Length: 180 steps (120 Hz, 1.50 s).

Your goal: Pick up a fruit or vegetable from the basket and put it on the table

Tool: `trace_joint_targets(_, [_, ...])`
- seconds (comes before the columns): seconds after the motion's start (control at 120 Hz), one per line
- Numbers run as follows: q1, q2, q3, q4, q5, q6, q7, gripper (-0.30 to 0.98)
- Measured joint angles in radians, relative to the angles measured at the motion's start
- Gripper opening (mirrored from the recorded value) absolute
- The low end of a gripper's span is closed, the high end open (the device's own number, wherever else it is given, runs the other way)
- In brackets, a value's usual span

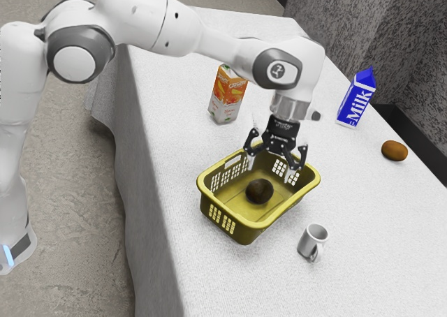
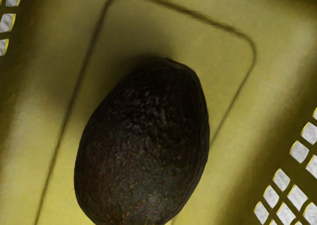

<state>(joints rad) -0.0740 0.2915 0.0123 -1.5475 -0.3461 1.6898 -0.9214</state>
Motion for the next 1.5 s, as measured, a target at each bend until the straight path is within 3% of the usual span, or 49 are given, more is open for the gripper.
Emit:
trace_joint_targets(0.833, [0.015,0.057,0.0,-0.064,-0.062,0.084,0.202,0.67])
trace_joint_targets(1.292, [0.015,0.058,0.001,-0.07,-0.071,0.112,0.231,0.28])
trace_joint_targets(1.5, [-0.024,-0.074,0.001,0.0,-0.045,0.116,0.205,0.29])
